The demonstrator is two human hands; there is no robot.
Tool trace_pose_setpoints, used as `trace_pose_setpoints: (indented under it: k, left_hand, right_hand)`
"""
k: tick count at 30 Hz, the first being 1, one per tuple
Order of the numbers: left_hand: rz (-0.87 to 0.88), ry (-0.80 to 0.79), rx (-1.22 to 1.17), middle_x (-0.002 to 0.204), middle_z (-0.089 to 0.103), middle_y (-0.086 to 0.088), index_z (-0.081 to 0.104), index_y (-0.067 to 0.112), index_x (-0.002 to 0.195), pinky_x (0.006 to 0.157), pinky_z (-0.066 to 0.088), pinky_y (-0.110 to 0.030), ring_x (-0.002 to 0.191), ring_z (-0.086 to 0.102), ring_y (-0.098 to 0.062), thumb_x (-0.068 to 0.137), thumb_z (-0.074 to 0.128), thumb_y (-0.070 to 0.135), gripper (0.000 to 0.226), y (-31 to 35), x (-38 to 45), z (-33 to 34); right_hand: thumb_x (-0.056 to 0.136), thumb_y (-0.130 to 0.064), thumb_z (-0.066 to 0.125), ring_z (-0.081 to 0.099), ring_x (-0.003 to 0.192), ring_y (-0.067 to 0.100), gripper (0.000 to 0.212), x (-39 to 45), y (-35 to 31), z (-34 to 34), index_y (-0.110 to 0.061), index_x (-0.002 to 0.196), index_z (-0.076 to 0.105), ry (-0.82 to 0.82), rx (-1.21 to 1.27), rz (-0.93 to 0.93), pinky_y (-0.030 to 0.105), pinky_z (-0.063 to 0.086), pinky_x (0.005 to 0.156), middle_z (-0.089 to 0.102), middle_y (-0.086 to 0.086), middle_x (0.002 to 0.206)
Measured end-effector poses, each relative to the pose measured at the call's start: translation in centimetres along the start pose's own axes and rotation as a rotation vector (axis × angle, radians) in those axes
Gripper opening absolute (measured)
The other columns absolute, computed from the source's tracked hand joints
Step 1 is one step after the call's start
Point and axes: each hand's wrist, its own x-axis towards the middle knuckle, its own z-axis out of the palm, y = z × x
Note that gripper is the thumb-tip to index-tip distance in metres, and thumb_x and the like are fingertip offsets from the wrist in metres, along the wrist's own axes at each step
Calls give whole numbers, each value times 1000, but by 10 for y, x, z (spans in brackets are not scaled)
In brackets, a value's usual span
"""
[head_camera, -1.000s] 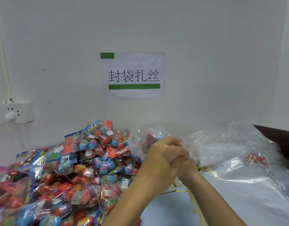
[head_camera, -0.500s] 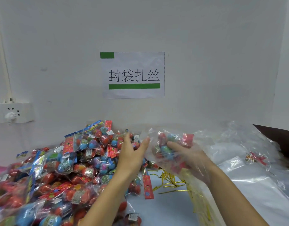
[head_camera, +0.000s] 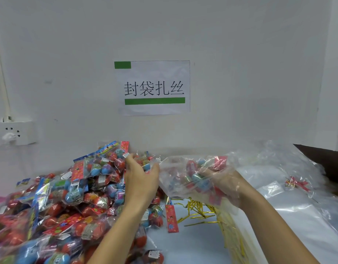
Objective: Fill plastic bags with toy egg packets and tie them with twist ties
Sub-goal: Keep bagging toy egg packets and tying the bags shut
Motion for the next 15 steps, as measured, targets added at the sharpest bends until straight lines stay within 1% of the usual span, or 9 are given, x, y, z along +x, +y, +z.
trace_pose_setpoints:
  k: [2,3,5,7,9,11,12,13,15]
  left_hand:
    - [309,124,197,151,39,0,41,20,144,116,33,-45,142,30,-22,97,57,23,49,8,-8,-1]
    - [465,83,237,154,38,1,48,21,141,120,28,-47,145,27,-19,97,55,23,44,14,-11,-1]
    - [656,-166,260,159,30,10,46,31,145,124,16,-43,150,18,-9,97,49,44,50,28,-21,2]
    - [704,-396,343,163,16,23,28,43,153,121,4,-34,150,1,3,89,35,71,70,35,-31,11]
    - [738,-482,473,161,18,27,27,45,153,120,4,-33,149,3,4,85,32,78,76,35,-38,22]
    - [800,-485,465,153,38,25,48,40,143,115,10,-32,143,16,3,95,45,59,51,34,-44,27]
    - [835,-478,406,146,48,23,59,35,134,112,14,-32,138,23,4,99,51,44,37,35,-46,27]
    - [874,-461,348,138,58,20,67,29,125,109,18,-32,133,31,3,100,54,30,28,35,-46,27]
    - [912,-441,263,122,69,10,73,19,113,103,29,-33,123,47,-4,100,55,17,23,34,-45,27]
  right_hand:
    - [84,-29,80,67,55,16,21,0,-2,0,-10,77,77,-27,5,15,27,48,53,74,4,67]
    - [85,-29,80,67,56,15,20,-2,-3,0,-12,75,76,-49,5,16,27,49,54,74,2,67]
    - [84,-26,80,69,58,13,17,-6,-6,3,-11,77,77,-112,21,-12,24,50,53,74,1,70]
    - [85,-13,78,66,55,8,18,-10,-6,5,2,93,74,-183,38,-63,20,48,48,70,2,70]
    - [90,4,66,64,64,15,19,-13,-4,5,11,108,64,-272,9,-119,26,48,51,63,11,78]
    - [88,15,59,60,71,23,18,-17,-5,5,15,106,60,-346,-23,-154,32,48,59,59,17,81]
    - [80,17,61,61,66,23,16,-18,-5,7,16,96,60,-367,7,-145,31,46,59,60,17,74]
    - [74,18,59,62,56,22,11,-18,-3,10,12,83,61,-360,65,-121,30,48,54,61,16,64]
    - [79,14,54,56,49,16,20,-19,0,15,-3,67,56,-269,113,-87,31,42,51,57,7,55]
